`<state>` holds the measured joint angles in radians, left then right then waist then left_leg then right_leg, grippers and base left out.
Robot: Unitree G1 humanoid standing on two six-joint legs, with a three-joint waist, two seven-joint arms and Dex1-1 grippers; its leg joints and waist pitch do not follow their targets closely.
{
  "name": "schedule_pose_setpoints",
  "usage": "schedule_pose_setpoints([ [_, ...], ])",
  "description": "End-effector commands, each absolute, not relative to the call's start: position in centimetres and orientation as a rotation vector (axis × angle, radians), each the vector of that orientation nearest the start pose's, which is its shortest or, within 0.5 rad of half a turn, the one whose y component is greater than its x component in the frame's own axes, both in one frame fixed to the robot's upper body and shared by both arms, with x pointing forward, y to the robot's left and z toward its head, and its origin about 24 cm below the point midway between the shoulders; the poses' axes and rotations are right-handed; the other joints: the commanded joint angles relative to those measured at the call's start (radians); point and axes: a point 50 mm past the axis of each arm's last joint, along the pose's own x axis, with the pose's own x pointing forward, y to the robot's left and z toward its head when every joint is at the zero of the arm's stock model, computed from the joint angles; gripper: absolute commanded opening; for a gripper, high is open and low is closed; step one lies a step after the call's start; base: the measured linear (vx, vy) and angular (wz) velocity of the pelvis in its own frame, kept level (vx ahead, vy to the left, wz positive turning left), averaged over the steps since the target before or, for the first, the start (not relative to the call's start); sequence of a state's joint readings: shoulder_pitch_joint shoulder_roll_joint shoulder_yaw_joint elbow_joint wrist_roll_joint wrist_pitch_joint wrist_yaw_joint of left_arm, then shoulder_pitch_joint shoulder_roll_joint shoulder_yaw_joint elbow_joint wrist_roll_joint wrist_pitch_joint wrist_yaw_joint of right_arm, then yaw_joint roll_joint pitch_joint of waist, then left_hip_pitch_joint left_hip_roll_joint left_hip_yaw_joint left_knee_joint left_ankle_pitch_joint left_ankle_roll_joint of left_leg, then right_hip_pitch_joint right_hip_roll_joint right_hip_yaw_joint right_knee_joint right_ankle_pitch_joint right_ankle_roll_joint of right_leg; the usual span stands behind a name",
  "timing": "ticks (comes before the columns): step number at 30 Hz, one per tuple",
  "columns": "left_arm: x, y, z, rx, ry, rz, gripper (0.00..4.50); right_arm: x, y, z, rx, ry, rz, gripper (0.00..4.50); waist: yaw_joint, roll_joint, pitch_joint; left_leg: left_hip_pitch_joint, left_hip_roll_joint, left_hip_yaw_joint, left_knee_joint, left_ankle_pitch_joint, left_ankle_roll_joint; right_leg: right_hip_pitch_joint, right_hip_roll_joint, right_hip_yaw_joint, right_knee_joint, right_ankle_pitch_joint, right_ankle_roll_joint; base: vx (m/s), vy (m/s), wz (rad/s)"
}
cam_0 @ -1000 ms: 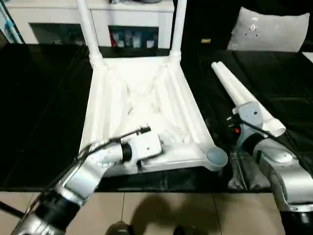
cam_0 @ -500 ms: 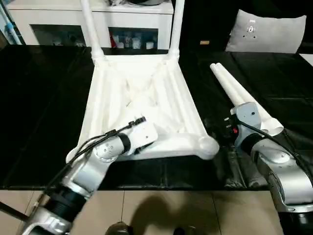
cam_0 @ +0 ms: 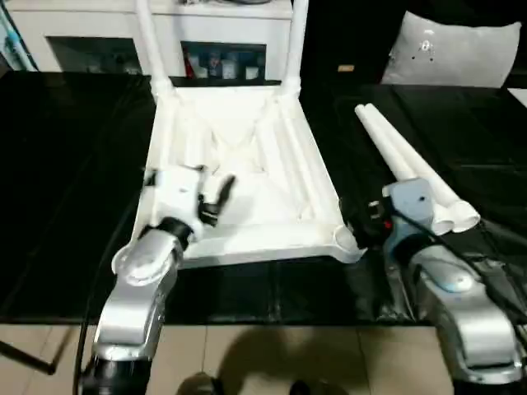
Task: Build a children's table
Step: Move to table
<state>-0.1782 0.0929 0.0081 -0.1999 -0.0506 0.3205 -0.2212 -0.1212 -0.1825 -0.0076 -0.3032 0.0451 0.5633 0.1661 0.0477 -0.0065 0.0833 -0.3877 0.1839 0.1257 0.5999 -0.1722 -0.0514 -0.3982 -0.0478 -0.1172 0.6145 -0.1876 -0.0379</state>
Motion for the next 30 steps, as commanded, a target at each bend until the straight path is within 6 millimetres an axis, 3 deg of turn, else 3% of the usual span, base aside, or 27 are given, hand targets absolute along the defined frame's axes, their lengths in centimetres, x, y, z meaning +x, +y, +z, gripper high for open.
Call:
schedule_pose_setpoints([
  [1, 27.7, 14.3, 10.4, 0.052, -0.028, -0.231, 2.90, 26.8, -17.6, 9.4, -0.068, 0.142, 0.102, 4.50, -0.017, 0.025, -0.045, 0.055, 0.238, -0.114, -0.197, -0.437, 0.102, -0.020, -0.035, 0.043, 0.096, -0.147, -0.055, 0.034, -0.117, 0.21],
  [2, 27.6, 14.4, 10.3, 0.043, -0.019, -0.216, 2.90, 26.9, -17.4, 9.5, -0.063, 0.125, 0.130, 4.50, -0.020, 0.014, -0.043, 0.060, 0.227, -0.109, -0.192, -0.437, 0.127, -0.028, -0.040, 0.058, 0.097, -0.131, -0.056, 0.035, -0.182, 0.12],
  [3, 27.5, 14.6, 10.1, 0.039, -0.012, -0.205, 2.90, 26.8, -17.3, 9.5, -0.064, 0.126, 0.167, 4.50, -0.022, 0.000, -0.051, 0.067, 0.191, -0.099, -0.173, -0.405, 0.170, -0.023, -0.053, 0.084, 0.072, -0.102, -0.105, 0.015, -0.237, 0.06],
  [4, 27.4, 14.8, 10.0, 0.038, -0.005, -0.198, 2.90, 26.7, -17.2, 9.4, -0.066, 0.133, 0.178, 4.50, -0.029, -0.019, -0.058, 0.039, 0.099, -0.055, -0.114, -0.329, 0.221, -0.001, -0.070, 0.095, -0.005, -0.020, -0.290, 0.015, -0.237, 0.06],
  [5, 27.3, 14.9, 9.9, 0.038, -0.001, -0.196, 2.90, 26.6, -17.2, 9.3, -0.064, 0.141, 0.179, 4.50, -0.021, -0.046, -0.060, 0.007, -0.012, 0.005, -0.023, -0.306, 0.215, 0.021, -0.060, 0.100, -0.071, -0.026, -0.391, -0.001, -0.239, -0.03],
  [6, 27.1, 15.1, 9.7, 0.040, 0.007, -0.191, 2.90, 26.4, -17.0, 9.4, -0.048, 0.107, 0.201, 4.50, 0.016, -0.077, -0.080, -0.049, -0.097, 0.048, 0.193, -0.263, 0.203, 0.086, -0.101, 0.125, -0.109, -0.107, -0.462, -0.001, -0.113, -0.01],
  [7, 27.0, 15.2, 9.7, 0.040, 0.011, -0.188, 2.90, 26.3, -16.9, 9.4, -0.042, 0.094, 0.206, 4.50, 0.018, -0.071, -0.067, -0.066, -0.089, 0.040, 0.210, -0.221, 0.174, 0.081, -0.105, 0.121, -0.107, -0.117, -0.443, -0.002, -0.228, -0.07],
  [8, 26.9, 15.2, 9.6, 0.036, 0.014, -0.186, 2.90, 26.1, -17.0, 9.4, -0.037, 0.100, 0.196, 4.50, 0.012, -0.078, -0.057, -0.073, -0.102, 0.034, 0.220, -0.216, 0.128, 0.079, -0.095, 0.109, -0.109, -0.136, -0.346, -0.015, -0.210, -0.02],
  [9, 26.8, 15.2, 9.6, 0.035, 0.017, -0.185, 2.90, 26.2, -16.9, 9.5, -0.036, 0.101, 0.192, 4.50, 0.000, -0.070, -0.058, -0.057, -0.099, 0.024, 0.185, -0.234, 0.126, 0.096, -0.115, 0.114, -0.129, -0.188, -0.245, -0.037, -0.294, 0.02],
  [10, 26.6, 15.1, 9.5, 0.045, 0.023, -0.187, 2.90, 26.4, -16.7, 9.8, -0.058, 0.059, 0.186, 4.50, -0.003, -0.040, -0.057, -0.045, -0.076, 0.007, 0.116, -0.192, 0.166, 0.107, -0.107, 0.103, -0.161, -0.257, -0.095, -0.036, -0.179, 0.08],
  [11, 26.6, 15.1, 9.5, 0.046, 0.023, -0.187, 2.90, 26.4, -16.6, 9.9, -0.065, 0.050, 0.186, 4.50, -0.004, -0.013, -0.055, -0.033, -0.041, -0.011, 0.071, -0.164, 0.201, 0.105, -0.099, 0.092, -0.181, -0.287, 0.014, -0.049, -0.172, 0.11],
  [12, 26.4, 15.0, 9.4, 0.049, 0.034, -0.189, 2.90, 26.5, -16.2, 10.6, -0.105, -0.039, 0.200, 4.50, -0.014, 0.020, -0.080, 0.042, 0.171, -0.145, -0.027, -0.036, 0.331, 0.056, -0.037, 0.019, -0.077, -0.208, 0.185, -0.046, -0.156, -0.02],
  [13, 26.3, 15.1, 9.2, 0.059, 0.055, -0.179, 2.90, 26.4, -16.0, 11.1, -0.076, -0.107, 0.202, 4.50, -0.030, 0.014, -0.078, 0.086, 0.282, -0.185, -0.052, 0.140, 0.469, -0.042, -0.056, 0.046, 0.097, -0.257, 0.180, -0.046, -0.156, -0.02],
  [14, 26.3, 15.2, 9.2, 0.063, 0.062, -0.175, 2.90, 26.4, -16.0, 11.3, -0.064, -0.128, 0.202, 4.50, -0.039, -0.004, -0.073, 0.092, 0.245, -0.164, -0.029, 0.216, 0.495, -0.089, -0.078, 0.085, 0.148, -0.211, 0.132, -0.036, -0.121, -0.02],
  [15, 26.2, 15.2, 9.5, 0.073, 0.026, -0.184, 2.90, 26.4, -16.0, 9.8, -0.051, 0.058, 0.192, 4.50, -0.012, -0.014, -0.054, 0.039, 0.145, -0.091, -0.007, 0.267, 0.496, -0.087, -0.088, 0.142, 0.105, -0.044, 0.047, -0.041, -0.144, 0.12],
  [16, 26.1, 15.2, 9.6, 0.077, 0.017, -0.199, 2.90, 26.3, -16.0, 8.8, -0.051, 0.197, 0.190, 4.50, -0.010, -0.046, -0.060, 0.003, 0.009, -0.049, 0.030, 0.085, 0.371, -0.016, -0.092, 0.186, -0.001, -0.029, 0.098, -0.041, -0.144, 0.12],
  [17, 26.1, 15.1, 9.7, 0.081, 0.015, -0.209, 2.90, 26.2, -16.0, 8.1, -0.040, 0.287, 0.188, 4.50, -0.012, -0.040, -0.076, -0.051, -0.038, -0.047, 0.058, 0.078, 0.309, 0.063, -0.173, 0.204, -0.015, 0.011, 0.093, -0.092, -0.178, 0.05],
  [18, 26.1, 15.1, 9.7, 0.082, 0.018, -0.209, 2.90, 26.3, -16.0, 8.1, -0.026, 0.289, 0.186, 4.50, 0.032, -0.039, -0.053, -0.001, -0.009, -0.044, 0.040, -0.057, 0.142, 0.016, -0.182, 0.197, -0.074, -0.149, 0.102, -0.066, -0.087, 0.01],
  [19, 26.1, 15.1, 9.7, 0.082, 0.019, -0.213, 2.90, 26.4, -15.8, 8.4, -0.006, 0.263, 0.206, 4.50, 0.022, -0.059, -0.049, 0.004, -0.009, -0.040, 0.020, -0.109, 0.109, 0.031, -0.162, 0.191, -0.070, -0.213, 0.103, -0.110, -0.150, -0.01],
  [20, 26.0, 14.9, 9.8, 0.076, 0.018, -0.232, 2.90, 26.4, -15.4, 8.9, -0.017, 0.210, 0.259, 4.50, 0.025, -0.054, -0.039, 0.003, -0.003, -0.039, -0.022, -0.148, 0.066, 0.041, -0.131, 0.155, -0.073, -0.361, 0.082, -0.099, -0.098, 0.00],
  [21, 26.0, 14.9, 9.9, 0.072, 0.017, -0.242, 2.90, 26.4, -15.3, 9.1, -0.033, 0.194, 0.280, 4.50, 0.018, -0.057, -0.030, 0.024, -0.008, -0.026, -0.027, -0.224, 0.045, 0.027, -0.118, 0.144, -0.103, -0.603, 0.070, -0.133, -0.117, 0.00],
  [22, 26.0, 14.9, 9.8, 0.067, 0.021, -0.248, 2.90, 26.5, -15.2, 9.0, -0.027, 0.202, 0.277, 4.50, 0.011, -0.048, -0.023, 0.026, -0.003, -0.027, -0.041, -0.243, 0.034, 0.027, -0.113, 0.139, -0.111, -0.681, 0.038, -0.089, -0.054, 0.02],
  [24, 25.8, 14.8, 9.7, 0.056, 0.031, -0.261, 2.90, 26.5, -15.4, 8.9, -0.036, 0.192, 0.267, 4.50, 0.000, -0.033, -0.018, 0.039, 0.015, -0.036, -0.061, -0.318, 0.021, 0.021, -0.105, 0.123, -0.118, -0.663, -0.008, -0.060, -0.015, 0.02],
  [25, 25.7, 14.7, 9.6, 0.058, 0.033, -0.267, 2.90, 26.4, -15.4, 8.9, -0.040, 0.186, 0.265, 4.50, -0.004, -0.029, -0.020, 0.042, 0.023, -0.038, -0.066, -0.340, 0.018, 0.025, -0.104, 0.117, -0.118, -0.622, -0.025, -0.054, -0.001, 0.02],
  [26, 25.8, 14.5, 9.7, 0.063, 0.030, -0.272, 2.90, 26.6, -15.5, 9.0, -0.039, 0.193, 0.258, 4.50, -0.011, -0.028, -0.023, 0.035, 0.034, -0.043, -0.076, -0.381, 0.005, 0.041, -0.107, 0.109, -0.111, -0.560, -0.042, 0.000, 0.000, 0.00],
  [29, 25.9, 14.1, 9.9, 0.064, 0.022, -0.280, 2.90, 27.3, -15.6, 9.4, -0.055, 0.192, 0.253, 4.50, -0.020, -0.027, -0.009, 0.065, 0.038, -0.047, -0.087, -0.568, -0.025, 0.046, -0.109, 0.091, -0.125, -0.638, -0.040, 0.000, 0.000, 0.00],
  [30, 25.9, 14.1, 10.1, 0.062, 0.018, -0.285, 2.90, 27.5, -15.5, 9.7, -0.056, 0.178, 0.251, 4.50, -0.027, -0.021, -0.001, 0.073, 0.033, -0.050, -0.087, -0.642, -0.033, 0.053, -0.104, 0.073, -0.138, -0.699, -0.023, 0.002, 0.057, -0.09],
])
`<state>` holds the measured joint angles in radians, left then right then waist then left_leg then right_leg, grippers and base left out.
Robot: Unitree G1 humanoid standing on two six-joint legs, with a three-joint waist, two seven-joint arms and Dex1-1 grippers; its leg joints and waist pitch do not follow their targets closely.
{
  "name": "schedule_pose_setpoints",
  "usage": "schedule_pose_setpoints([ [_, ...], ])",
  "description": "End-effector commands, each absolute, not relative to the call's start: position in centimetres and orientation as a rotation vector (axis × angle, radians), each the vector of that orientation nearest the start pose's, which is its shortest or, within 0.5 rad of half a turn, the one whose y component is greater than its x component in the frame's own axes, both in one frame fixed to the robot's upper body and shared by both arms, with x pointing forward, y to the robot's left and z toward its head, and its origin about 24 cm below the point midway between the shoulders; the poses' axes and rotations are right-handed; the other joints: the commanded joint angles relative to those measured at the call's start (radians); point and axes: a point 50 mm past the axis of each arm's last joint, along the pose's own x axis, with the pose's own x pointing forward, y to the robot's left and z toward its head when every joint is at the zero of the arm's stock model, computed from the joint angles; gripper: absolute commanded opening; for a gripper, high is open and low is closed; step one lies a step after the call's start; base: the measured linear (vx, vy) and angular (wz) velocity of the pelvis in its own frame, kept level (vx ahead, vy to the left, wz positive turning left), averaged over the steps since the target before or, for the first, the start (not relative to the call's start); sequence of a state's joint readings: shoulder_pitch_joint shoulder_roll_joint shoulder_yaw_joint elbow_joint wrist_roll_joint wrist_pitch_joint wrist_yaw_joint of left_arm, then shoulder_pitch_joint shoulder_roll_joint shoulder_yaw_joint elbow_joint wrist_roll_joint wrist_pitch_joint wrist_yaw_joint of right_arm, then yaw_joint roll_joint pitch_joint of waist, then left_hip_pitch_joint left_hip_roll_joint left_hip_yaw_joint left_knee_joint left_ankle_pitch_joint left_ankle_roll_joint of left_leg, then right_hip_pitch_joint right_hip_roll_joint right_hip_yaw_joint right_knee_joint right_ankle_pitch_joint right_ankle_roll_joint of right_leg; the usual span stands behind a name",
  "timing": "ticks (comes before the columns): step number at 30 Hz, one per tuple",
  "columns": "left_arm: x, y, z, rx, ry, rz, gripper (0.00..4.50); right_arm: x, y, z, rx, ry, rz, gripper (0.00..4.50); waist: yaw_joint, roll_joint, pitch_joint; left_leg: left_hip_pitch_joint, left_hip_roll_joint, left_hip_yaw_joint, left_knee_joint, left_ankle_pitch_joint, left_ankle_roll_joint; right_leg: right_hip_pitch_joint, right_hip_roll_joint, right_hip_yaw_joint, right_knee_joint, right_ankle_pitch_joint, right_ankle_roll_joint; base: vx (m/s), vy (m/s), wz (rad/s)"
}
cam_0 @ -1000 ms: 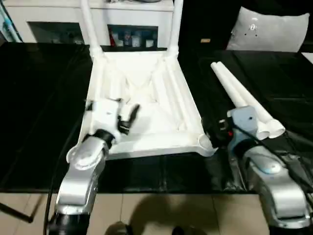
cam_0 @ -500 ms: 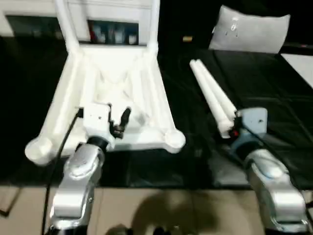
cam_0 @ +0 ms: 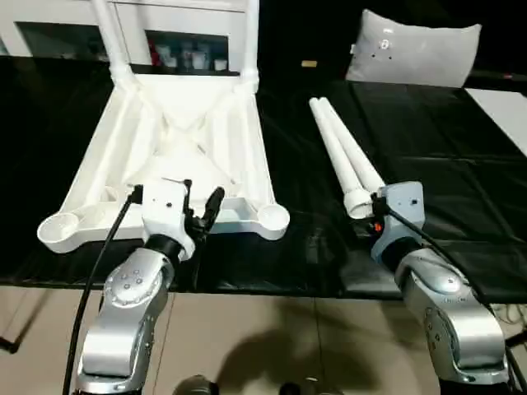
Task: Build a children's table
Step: Move to table
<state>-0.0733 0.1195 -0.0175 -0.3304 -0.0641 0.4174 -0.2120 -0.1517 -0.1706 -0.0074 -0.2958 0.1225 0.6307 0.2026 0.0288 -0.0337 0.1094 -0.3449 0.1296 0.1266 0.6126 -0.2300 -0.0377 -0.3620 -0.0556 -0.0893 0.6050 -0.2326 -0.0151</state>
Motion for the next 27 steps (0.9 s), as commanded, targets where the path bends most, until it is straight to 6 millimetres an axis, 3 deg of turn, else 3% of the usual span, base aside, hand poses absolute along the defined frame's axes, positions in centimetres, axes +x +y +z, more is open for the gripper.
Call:
schedule_pose_setpoints([
  [1, 25.8, 14.1, 10.1, 0.054, 0.019, -0.294, 2.90, 27.5, -15.4, 9.8, -0.062, 0.160, 0.255, 4.50, -0.014, 0.016, -0.025, 0.046, 0.088, -0.052, -0.100, -0.656, -0.049, 0.023, -0.088, 0.024, -0.134, -0.676, -0.032, 0.002, 0.057, -0.09],
  [2, 25.8, 14.2, 10.1, 0.047, 0.020, -0.300, 2.90, 27.5, -15.4, 9.9, -0.067, 0.147, 0.258, 4.50, -0.020, 0.020, -0.023, 0.051, 0.091, -0.053, -0.104, -0.694, -0.051, 0.028, -0.081, 0.012, -0.134, -0.666, -0.029, 0.003, 0.057, -0.09],
  [3, 25.7, 14.2, 10.0, 0.046, 0.020, -0.302, 2.90, 27.5, -15.3, 9.9, -0.070, 0.147, 0.263, 4.50, -0.027, 0.033, -0.019, 0.057, 0.105, -0.057, -0.134, -0.795, -0.063, 0.042, -0.057, -0.013, -0.110, -0.563, -0.025, 0.000, 0.000, 0.00],
  [4, 25.6, 14.2, 10.0, 0.044, 0.024, -0.307, 2.90, 27.3, -15.2, 9.8, -0.071, 0.153, 0.278, 4.50, -0.031, 0.034, -0.027, 0.053, 0.130, -0.069, -0.175, -0.862, -0.058, 0.065, -0.046, -0.001, -0.022, -0.357, -0.038, 0.000, 0.000, 0.00],
  [5, 25.7, 14.1, 9.9, 0.045, 0.028, -0.305, 2.90, 27.2, -15.1, 9.7, -0.056, 0.161, 0.282, 4.50, -0.028, 0.035, -0.021, 0.060, 0.133, -0.069, -0.184, -0.878, -0.056, 0.055, -0.048, 0.004, -0.015, -0.310, -0.046, 0.061, 0.007, 0.00],
  [6, 25.7, 14.1, 9.8, 0.045, 0.029, -0.305, 2.90, 27.1, -15.1, 9.7, -0.042, 0.166, 0.283, 4.50, -0.032, 0.019, -0.025, 0.084, 0.106, -0.047, -0.156, -0.833, -0.044, 0.032, -0.069, 0.020, -0.068, -0.354, -0.074, 0.091, -0.030, 0.02],
  [7, 25.8, 14.0, 9.9, 0.046, 0.028, -0.306, 2.90, 27.2, -15.0, 9.7, -0.037, 0.163, 0.284, 4.50, -0.028, 0.003, -0.023, 0.082, 0.062, -0.015, -0.099, -0.700, -0.032, 0.038, -0.105, 0.037, -0.135, -0.608, -0.080, 0.091, -0.030, 0.02],
  [8, 25.8, 13.9, 10.0, 0.047, 0.026, -0.307, 2.90, 27.4, -15.0, 9.7, -0.047, 0.156, 0.285, 4.50, -0.016, -0.004, -0.028, 0.058, 0.048, -0.005, -0.074, -0.559, -0.006, 0.067, -0.134, 0.059, -0.156, -0.726, -0.073, 0.139, -0.028, -0.06],
  [9, 25.9, 13.9, 10.0, 0.047, 0.026, -0.308, 2.90, 27.5, -14.9, 9.7, -0.051, 0.154, 0.286, 4.50, 0.022, -0.011, -0.042, 0.002, 0.039, -0.001, -0.029, -0.255, 0.069, 0.128, -0.181, 0.118, -0.178, -0.825, -0.069, 0.149, -0.011, -0.07],
  [10, 25.9, 13.9, 10.0, 0.050, 0.026, -0.310, 2.90, 27.6, -14.8, 9.8, -0.062, 0.153, 0.294, 4.50, 0.040, -0.007, -0.041, -0.026, 0.040, -0.009, -0.015, -0.119, 0.105, 0.147, -0.179, 0.130, -0.171, -0.771, -0.103, 0.149, -0.011, -0.07],
  [11, 25.9, 13.9, 10.0, 0.051, 0.026, -0.311, 2.90, 27.6, -14.8, 9.8, -0.065, 0.153, 0.297, 4.50, 0.043, -0.003, -0.042, -0.026, 0.043, -0.008, -0.029, -0.088, 0.109, 0.146, -0.160, 0.117, -0.164, -0.710, -0.125, 0.140, 0.002, 0.01],
  [12, 25.9, 13.9, 10.0, 0.052, 0.026, -0.311, 2.90, 27.7, -14.8, 9.8, -0.068, 0.152, 0.300, 4.50, 0.039, 0.012, -0.047, -0.009, 0.055, -0.005, -0.074, -0.059, 0.105, 0.131, -0.096, 0.072, -0.134, -0.535, -0.164, 0.167, 0.014, 0.08],
  [13, 25.8, 14.0, 9.9, 0.057, 0.033, -0.319, 2.90, 27.5, -14.6, 9.7, -0.076, 0.151, 0.309, 4.50, 0.016, 0.030, -0.058, 0.069, 0.090, -0.032, -0.106, -0.065, 0.120, 0.078, -0.040, 0.031, -0.080, -0.317, -0.191, 0.167, 0.014, 0.08],
  [14, 25.8, 14.0, 9.8, 0.063, 0.038, -0.324, 2.90, 27.3, -14.6, 9.6, -0.076, 0.154, 0.309, 4.50, -0.003, 0.037, -0.075, 0.121, 0.115, -0.071, -0.111, -0.021, 0.165, 0.045, -0.024, 0.013, -0.033, -0.193, -0.195, 0.199, 0.011, 0.08],
  [15, 25.8, 14.0, 9.8, 0.064, 0.038, -0.325, 2.90, 27.3, -14.6, 9.6, -0.076, 0.157, 0.309, 4.50, -0.033, 0.044, -0.091, 0.222, 0.162, -0.146, -0.094, 0.103, 0.299, -0.066, -0.019, 0.007, 0.046, -0.117, -0.121, 0.205, -0.010, 0.09],
  [16, 25.9, 13.9, 9.8, 0.056, 0.036, -0.323, 2.90, 27.1, -14.6, 9.5, -0.075, 0.161, 0.308, 4.50, -0.028, 0.029, -0.078, 0.222, 0.191, -0.151, -0.084, 0.181, 0.422, -0.111, -0.046, 0.030, 0.085, -0.100, -0.025, 0.205, -0.010, 0.09],
  [17, 25.9, 13.9, 9.8, 0.055, 0.036, -0.322, 2.90, 27.1, -14.6, 9.5, -0.075, 0.162, 0.308, 4.50, -0.028, 0.021, -0.080, 0.215, 0.187, -0.142, -0.080, 0.211, 0.451, -0.123, -0.059, 0.042, 0.089, -0.067, -0.004, 0.183, -0.039, 0.12],
  [18, 25.9, 13.8, 9.9, 0.054, 0.033, -0.325, 2.90, 27.1, -14.6, 9.5, -0.073, 0.162, 0.311, 4.50, -0.025, 0.002, -0.080, 0.187, 0.110, -0.077, -0.056, 0.204, 0.425, -0.112, -0.072, 0.065, 0.039, 0.045, -0.032, 0.143, -0.050, 0.15],
  [19, 26.0, 13.7, 10.0, 0.068, 0.030, -0.334, 2.90, 27.4, -14.3, 9.5, -0.075, 0.158, 0.328, 4.50, -0.006, -0.058, -0.086, 0.068, -0.029, 0.003, -0.030, 0.039, 0.343, 0.038, -0.072, 0.130, -0.027, 0.074, -0.057, 0.143, -0.050, 0.15],
  [20, 26.0, 13.7, 10.0, 0.071, 0.030, -0.336, 2.90, 27.5, -14.3, 9.6, -0.076, 0.157, 0.331, 4.50, 0.027, -0.066, -0.076, 0.011, -0.069, 0.017, 0.040, -0.081, 0.298, 0.103, -0.145, 0.215, -0.080, 0.008, -0.145, 0.158, -0.060, 0.14],
  [21, 26.0, 13.7, 10.1, 0.078, 0.030, -0.339, 2.90, 27.7, -14.1, 9.6, -0.079, 0.159, 0.335, 4.50, 0.046, -0.056, -0.089, -0.059, -0.040, -0.025, 0.110, -0.076, 0.207, 0.180, -0.200, 0.237, -0.074, 0.015, -0.260, 0.099, -0.035, 0.05],
  [22, 26.0, 13.7, 10.1, 0.079, 0.030, -0.340, 2.90, 27.9, -14.1, 9.7, -0.087, 0.164, 0.331, 4.50, 0.046, -0.054, -0.085, -0.086, -0.037, -0.032, 0.124, -0.040, 0.163, 0.187, -0.187, 0.219, -0.063, 0.074, -0.283, 0.177, -0.073, -0.06],
  [23, 25.9, 13.8, 10.0, 0.077, 0.033, -0.339, 2.90, 28.0, -14.2, 9.8, -0.095, 0.169, 0.325, 4.50, 0.050, -0.034, -0.068, -0.090, -0.023, -0.043, 0.124, 0.022, 0.074, 0.167, -0.173, 0.178, -0.070, 0.118, -0.315, 0.151, -0.039, -0.19],
  [24, 25.9, 13.9, 10.0, 0.076, 0.037, -0.345, 2.90, 28.1, -14.2, 9.8, -0.097, 0.181, 0.317, 4.50, 0.046, -0.021, -0.056, -0.090, 0.006, -0.046, 0.095, 0.084, 0.040, 0.146, -0.167, 0.135, -0.094, 0.025, -0.359, 0.151, -0.039, -0.19],
  [25, 25.9, 13.9, 10.0, 0.082, 0.037, -0.365, 2.90, 28.2, -14.3, 9.9, -0.107, 0.204, 0.312, 4.50, 0.051, -0.004, -0.059, -0.085, 0.017, -0.045, 0.058, 0.118, 0.049, 0.142, -0.145, 0.113, -0.102, -0.032, -0.358, 0.137, 0.008, -0.06],
  [26, 25.9, 13.8, 10.0, 0.084, 0.036, -0.370, 2.90, 28.2, -14.3, 9.9, -0.110, 0.209, 0.311, 4.50, 0.039, 0.039, -0.054, -0.056, 0.057, -0.049, -0.036, 0.185, 0.085, 0.122, -0.090, 0.057, -0.093, -0.100, -0.290, 0.159, 0.073, -0.04],
  [27, 26.0, 13.7, 10.0, 0.095, 0.039, -0.399, 2.90, 28.4, -14.4, 10.1, -0.118, 0.240, 0.299, 4.50, 0.000, 0.074, -0.058, 0.005, 0.130, -0.129, -0.087, 0.182, 0.183, 0.046, 0.019, 0.013, 0.039, -0.049, -0.150, 0.159, 0.073, -0.04],
])
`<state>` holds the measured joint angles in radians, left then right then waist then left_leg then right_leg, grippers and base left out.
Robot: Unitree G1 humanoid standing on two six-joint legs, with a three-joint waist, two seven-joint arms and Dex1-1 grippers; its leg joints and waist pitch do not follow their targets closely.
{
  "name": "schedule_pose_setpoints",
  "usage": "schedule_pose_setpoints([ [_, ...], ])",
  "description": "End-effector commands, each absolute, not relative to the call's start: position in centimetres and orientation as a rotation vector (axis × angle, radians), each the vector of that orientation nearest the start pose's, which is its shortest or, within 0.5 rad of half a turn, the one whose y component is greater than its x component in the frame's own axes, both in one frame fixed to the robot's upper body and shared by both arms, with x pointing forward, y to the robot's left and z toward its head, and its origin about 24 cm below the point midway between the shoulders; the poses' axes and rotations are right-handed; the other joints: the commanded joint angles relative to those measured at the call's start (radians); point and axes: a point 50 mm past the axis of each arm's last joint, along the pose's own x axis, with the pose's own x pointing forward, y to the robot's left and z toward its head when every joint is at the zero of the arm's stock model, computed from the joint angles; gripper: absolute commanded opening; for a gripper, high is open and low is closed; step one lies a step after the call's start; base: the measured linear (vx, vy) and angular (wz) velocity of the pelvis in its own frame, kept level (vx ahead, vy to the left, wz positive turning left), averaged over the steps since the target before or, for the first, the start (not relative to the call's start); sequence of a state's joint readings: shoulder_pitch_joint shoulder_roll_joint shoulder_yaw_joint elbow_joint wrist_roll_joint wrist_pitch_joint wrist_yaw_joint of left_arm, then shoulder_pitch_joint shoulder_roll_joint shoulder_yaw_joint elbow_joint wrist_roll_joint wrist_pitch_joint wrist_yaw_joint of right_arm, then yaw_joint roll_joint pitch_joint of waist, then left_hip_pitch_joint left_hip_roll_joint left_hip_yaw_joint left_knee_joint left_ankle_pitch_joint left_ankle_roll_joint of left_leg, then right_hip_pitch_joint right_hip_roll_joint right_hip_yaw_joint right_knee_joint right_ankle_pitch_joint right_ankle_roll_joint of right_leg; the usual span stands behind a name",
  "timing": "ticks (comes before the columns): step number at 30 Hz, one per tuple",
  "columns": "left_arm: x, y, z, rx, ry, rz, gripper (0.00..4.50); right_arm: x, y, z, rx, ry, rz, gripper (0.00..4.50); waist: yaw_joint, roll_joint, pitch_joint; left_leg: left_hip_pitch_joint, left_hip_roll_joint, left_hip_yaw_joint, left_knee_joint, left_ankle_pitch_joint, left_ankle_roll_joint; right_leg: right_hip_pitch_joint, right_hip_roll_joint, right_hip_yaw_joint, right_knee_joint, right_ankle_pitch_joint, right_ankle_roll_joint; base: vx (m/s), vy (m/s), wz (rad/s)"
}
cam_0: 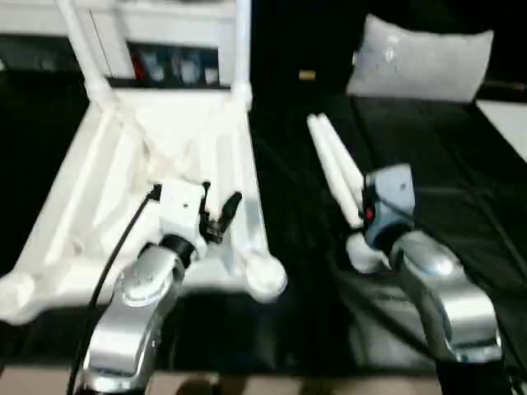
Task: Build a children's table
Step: Move to table
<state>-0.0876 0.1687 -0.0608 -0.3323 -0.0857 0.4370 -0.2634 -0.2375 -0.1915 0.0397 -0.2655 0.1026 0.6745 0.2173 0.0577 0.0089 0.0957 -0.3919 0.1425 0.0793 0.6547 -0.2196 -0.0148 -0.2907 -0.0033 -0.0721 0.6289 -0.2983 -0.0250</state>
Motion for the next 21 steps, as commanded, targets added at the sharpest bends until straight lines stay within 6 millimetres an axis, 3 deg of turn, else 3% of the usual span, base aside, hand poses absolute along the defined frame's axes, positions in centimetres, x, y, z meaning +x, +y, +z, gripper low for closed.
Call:
schedule_pose_setpoints([
  [1, 26.0, 13.6, 10.0, 0.101, 0.043, -0.416, 2.90, 28.5, -14.5, 10.2, -0.119, 0.260, 0.290, 4.50, -0.034, 0.045, -0.067, 0.116, 0.150, -0.109, -0.108, 0.196, 0.210, -0.083, -0.042, 0.013, 0.049, -0.019, -0.097, 0.173, 0.082, 0.01],
  [2, 26.2, 13.4, 10.1, 0.134, 0.047, -0.455, 2.90, 29.0, -14.7, 10.3, -0.114, 0.299, 0.258, 4.50, -0.032, 0.026, -0.085, 0.135, 0.161, -0.130, -0.073, 0.442, 0.302, -0.114, -0.075, 0.043, 0.063, 0.054, -0.026, 0.121, 0.052, 0.10],
  [3, 26.2, 13.4, 10.1, 0.135, 0.047, -0.456, 2.90, 29.0, -14.7, 10.3, -0.114, 0.300, 0.257, 4.50, -0.014, 0.005, -0.092, 0.122, 0.141, -0.115, -0.039, 0.836, 0.315, -0.131, -0.099, 0.074, 0.034, 0.209, 0.055, 0.098, 0.096, 0.14],
  [4, 26.3, 13.2, 10.2, 0.168, 0.050, -0.509, 2.90, 29.5, -15.0, 10.4, -0.116, 0.343, 0.235, 4.50, -0.007, -0.012, -0.101, 0.104, 0.086, -0.086, -0.011, 0.977, 0.255, -0.131, -0.125, 0.103, 0.000, 0.361, 0.064, 0.020, 0.077, 0.07],
  [5, 26.3, 13.2, 10.3, 0.165, 0.057, -0.553, 2.90, 29.8, -14.9, 10.5, -0.115, 0.365, 0.254, 4.50, -0.004, -0.025, -0.099, 0.075, 0.046, -0.059, -0.009, 0.901, 0.214, -0.110, -0.126, 0.112, -0.012, 0.433, 0.051, 0.000, 0.000, 0.00],
  [6, 26.3, 13.1, 10.4, 0.160, 0.061, -0.567, 2.90, 30.0, -14.9, 10.6, -0.113, 0.368, 0.257, 4.50, 0.005, -0.042, -0.095, 0.011, 0.002, -0.011, -0.034, 0.651, 0.146, -0.052, -0.129, 0.110, 0.000, 0.580, 0.016, 0.000, 0.000, 0.00],
  [7, 26.3, 13.0, 10.6, 0.135, 0.081, -0.639, 3.09, 30.5, -14.8, 10.8, -0.098, 0.388, 0.254, 4.50, 0.019, -0.034, -0.097, 0.005, 0.013, 0.004, -0.053, 0.397, 0.084, -0.041, -0.141, 0.108, -0.006, 0.619, -0.019, 0.000, 0.000, 0.00],
  [8, 26.2, 12.9, 10.9, 0.151, 0.086, -0.702, 3.20, 30.9, -14.9, 10.8, -0.103, 0.424, 0.247, 4.50, 0.015, -0.035, -0.091, -0.002, 0.017, 0.003, -0.067, 0.298, 0.059, -0.032, -0.142, 0.103, -0.006, 0.599, -0.043, 0.000, 0.000, 0.00],
  [9, 26.2, 12.8, 11.1, 0.170, 0.096, -0.759, 3.26, 31.4, -15.1, 11.0, -0.110, 0.455, 0.219, 4.50, 0.013, -0.022, -0.083, 0.004, 0.030, 0.000, -0.089, 0.138, 0.009, -0.029, -0.137, 0.092, -0.021, 0.458, -0.102, 0.000, 0.000, 0.00],
  [11, 26.1, 12.6, 11.5, 0.207, 0.105, -0.842, 3.38, 31.9, -15.3, 11.2, -0.129, 0.512, 0.201, 4.50, 0.002, -0.019, -0.075, 0.019, 0.042, 0.004, -0.107, -0.012, -0.033, -0.034, -0.131, 0.089, -0.037, 0.223, -0.173, -0.083, -0.040, 0.03],
  [12, 26.1, 12.6, 11.8, 0.231, 0.109, -0.886, 3.38, 32.0, -15.3, 11.2, -0.159, 0.543, 0.212, 4.50, 0.000, -0.016, -0.064, 0.025, 0.047, 0.006, -0.118, -0.088, -0.042, -0.043, -0.130, 0.090, -0.047, 0.103, -0.195, -0.141, -0.051, 0.07],
  [13, 26.0, 12.6, 11.8, 0.238, 0.112, -0.899, 3.53, 32.1, -15.3, 11.2, -0.169, 0.551, 0.215, 4.50, 0.001, -0.018, -0.053, 0.026, 0.050, 0.015, -0.128, -0.190, -0.061, -0.046, -0.136, 0.095, -0.061, -0.056, -0.191, -0.097, -0.033, 0.05],
  [14, 26.0, 12.6, 11.9, 0.253, 0.125, -0.937, 3.62, 32.3, -15.4, 11.2, -0.184, 0.572, 0.198, 4.50, 0.002, -0.018, -0.049, 0.030, 0.052, 0.018, -0.131, -0.237, -0.071, -0.051, -0.139, 0.097, -0.068, -0.139, -0.182, -0.083, -0.029, 0.03],
  [15, 26.0, 12.6, 12.0, 0.257, 0.128, -0.946, 3.66, 32.4, -15.5, 11.2, -0.186, 0.577, 0.193, 4.50, 0.006, -0.019, -0.047, 0.043, 0.054, 0.026, -0.133, -0.303, -0.089, -0.063, -0.145, 0.102, -0.083, -0.291, -0.158, 0.000, 0.000, 0.00],
  [17, 25.8, 12.7, 12.1, 0.274, 0.165, -1.023, 3.83, 33.0, -15.8, 11.1, -0.202, 0.613, 0.159, 4.50, 0.007, -0.021, -0.047, 0.044, 0.056, 0.023, -0.138, -0.338, -0.115, -0.066, -0.151, 0.102, -0.092, -0.420, -0.122, -0.067, -0.013, -0.04],
  [19, 25.7, 12.7, 12.2, 0.275, 0.180, -1.043, 3.97, 33.1, -15.8, 10.8, -0.204, 0.635, 0.170, 4.50, 0.006, -0.018, -0.054, 0.039, 0.060, 0.024, -0.145, -0.327, -0.131, -0.067, -0.145, 0.098, -0.085, -0.374, -0.107, -0.059, 0.003, -0.08],
  [21, 25.7, 12.8, 12.2, 0.270, 0.203, -1.065, 3.97, 33.3, -15.9, 10.5, -0.208, 0.672, 0.163, 4.50, 0.003, -0.012, -0.059, 0.036, 0.060, 0.028, -0.148, -0.312, -0.142, -0.069, -0.136, 0.096, -0.075, -0.266, -0.118, 0.000, 0.000, 0.00],
])
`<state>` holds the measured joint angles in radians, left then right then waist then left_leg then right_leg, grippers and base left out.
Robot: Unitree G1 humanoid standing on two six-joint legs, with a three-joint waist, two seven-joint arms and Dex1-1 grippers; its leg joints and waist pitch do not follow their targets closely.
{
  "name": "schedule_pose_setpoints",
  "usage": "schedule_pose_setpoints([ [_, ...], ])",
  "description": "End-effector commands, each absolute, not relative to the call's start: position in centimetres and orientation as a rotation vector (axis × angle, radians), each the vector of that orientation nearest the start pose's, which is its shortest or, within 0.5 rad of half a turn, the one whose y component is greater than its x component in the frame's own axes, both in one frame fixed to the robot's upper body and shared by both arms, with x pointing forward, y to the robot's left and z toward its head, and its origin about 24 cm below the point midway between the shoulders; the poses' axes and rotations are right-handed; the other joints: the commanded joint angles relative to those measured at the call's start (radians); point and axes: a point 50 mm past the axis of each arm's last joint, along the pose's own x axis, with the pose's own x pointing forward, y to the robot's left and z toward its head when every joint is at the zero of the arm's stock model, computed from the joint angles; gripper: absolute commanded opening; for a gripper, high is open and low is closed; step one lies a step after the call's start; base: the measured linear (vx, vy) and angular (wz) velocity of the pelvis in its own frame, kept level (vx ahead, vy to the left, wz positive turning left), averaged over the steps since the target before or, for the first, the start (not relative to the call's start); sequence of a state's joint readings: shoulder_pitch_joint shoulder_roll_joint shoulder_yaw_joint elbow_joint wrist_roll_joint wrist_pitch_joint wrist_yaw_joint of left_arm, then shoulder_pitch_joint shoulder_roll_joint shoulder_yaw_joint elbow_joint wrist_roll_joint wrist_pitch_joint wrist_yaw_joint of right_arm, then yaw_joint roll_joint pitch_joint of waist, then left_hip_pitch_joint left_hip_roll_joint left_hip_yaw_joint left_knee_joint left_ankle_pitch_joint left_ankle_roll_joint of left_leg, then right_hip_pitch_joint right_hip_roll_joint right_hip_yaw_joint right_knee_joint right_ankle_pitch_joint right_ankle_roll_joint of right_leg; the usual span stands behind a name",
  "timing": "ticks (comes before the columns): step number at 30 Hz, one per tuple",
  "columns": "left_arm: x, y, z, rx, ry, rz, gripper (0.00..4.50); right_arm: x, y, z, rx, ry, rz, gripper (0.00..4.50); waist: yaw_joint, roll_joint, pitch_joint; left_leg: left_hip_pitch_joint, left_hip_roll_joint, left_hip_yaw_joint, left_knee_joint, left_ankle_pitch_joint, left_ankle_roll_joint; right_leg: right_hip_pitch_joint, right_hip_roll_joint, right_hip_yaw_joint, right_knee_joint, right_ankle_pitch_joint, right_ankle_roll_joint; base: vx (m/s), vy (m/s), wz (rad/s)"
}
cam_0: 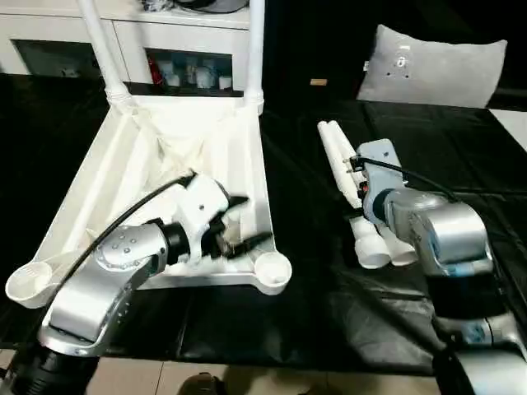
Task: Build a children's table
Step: Move to table, then pick table leg
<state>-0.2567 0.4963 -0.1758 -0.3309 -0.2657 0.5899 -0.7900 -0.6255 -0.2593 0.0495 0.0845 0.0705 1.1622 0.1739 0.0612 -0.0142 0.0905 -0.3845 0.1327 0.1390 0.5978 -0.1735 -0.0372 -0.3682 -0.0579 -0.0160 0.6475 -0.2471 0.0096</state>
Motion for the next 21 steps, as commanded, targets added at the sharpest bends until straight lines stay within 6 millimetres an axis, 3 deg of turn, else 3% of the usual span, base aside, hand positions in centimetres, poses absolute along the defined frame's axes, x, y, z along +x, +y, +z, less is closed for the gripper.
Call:
schedule_pose_setpoints([
  [1, 25.7, 12.8, 12.2, 0.274, 0.204, -1.068, 3.97, 33.5, -16.0, 10.3, -0.207, 0.691, 0.155, 4.50, 0.000, 0.006, -0.056, 0.025, 0.070, -0.029, -0.091, -0.335, -0.113, 0.013, -0.080, 0.040, -0.090, -0.276, -0.159, 0.000, 0.000, 0.00],
  [7, 25.5, 12.7, 12.1, 0.272, 0.212, -1.083, 3.97, 33.7, -16.0, 9.1, -0.177, 0.757, 0.160, 4.50, 0.005, 0.001, -0.064, 0.019, 0.071, -0.011, -0.082, -0.225, -0.077, 0.015, -0.081, 0.042, -0.085, -0.163, -0.180, 0.000, 0.000, 0.00],
  [10, 25.4, 12.7, 12.1, 0.270, 0.219, -1.091, 3.97, 33.7, -15.7, 8.7, -0.134, 0.786, 0.184, 4.50, 0.007, 0.000, -0.075, 0.015, 0.072, -0.005, -0.072, -0.121, -0.055, 0.022, -0.077, 0.040, -0.072, -0.013, -0.198, 0.000, 0.000, 0.00],
  [12, 25.4, 12.7, 12.1, 0.270, 0.220, -1.094, 4.07, 33.6, -15.5, 8.5, -0.100, 0.804, 0.209, 4.20, 0.007, 0.000, -0.075, 0.011, 0.071, 0.000, -0.069, -0.083, -0.037, 0.024, -0.073, 0.039, -0.067, 0.067, -0.212, 0.000, 0.000, 0.00],
  [15, 25.4, 12.6, 12.1, 0.274, 0.220, -1.096, 4.07, 33.4, -14.9, 8.2, -0.047, 0.825, 0.254, 4.10, 0.008, 0.001, -0.074, 0.013, 0.074, 0.002, -0.070, -0.096, -0.034, 0.024, -0.074, 0.038, -0.068, 0.053, -0.223, 0.000, 0.000, 0.00],
  [16, 25.4, 12.6, 12.1, 0.274, 0.220, -1.096, 4.07, 33.4, -14.9, 8.3, -0.043, 0.826, 0.257, 3.87, 0.008, 0.001, -0.074, 0.014, 0.075, 0.002, -0.071, -0.103, -0.036, 0.024, -0.074, 0.038, -0.069, 0.043, -0.222, 0.000, 0.000, 0.00],
  [21, 25.4, 12.6, 12.0, 0.278, 0.217, -1.098, 4.07, 33.4, -15.0, 8.1, -0.036, 0.837, 0.263, 3.46, 0.010, 0.001, -0.071, 0.021, 0.079, 0.005, -0.076, -0.168, -0.066, 0.016, -0.076, 0.040, -0.078, -0.077, -0.208, 0.000, 0.000, 0.00],
])
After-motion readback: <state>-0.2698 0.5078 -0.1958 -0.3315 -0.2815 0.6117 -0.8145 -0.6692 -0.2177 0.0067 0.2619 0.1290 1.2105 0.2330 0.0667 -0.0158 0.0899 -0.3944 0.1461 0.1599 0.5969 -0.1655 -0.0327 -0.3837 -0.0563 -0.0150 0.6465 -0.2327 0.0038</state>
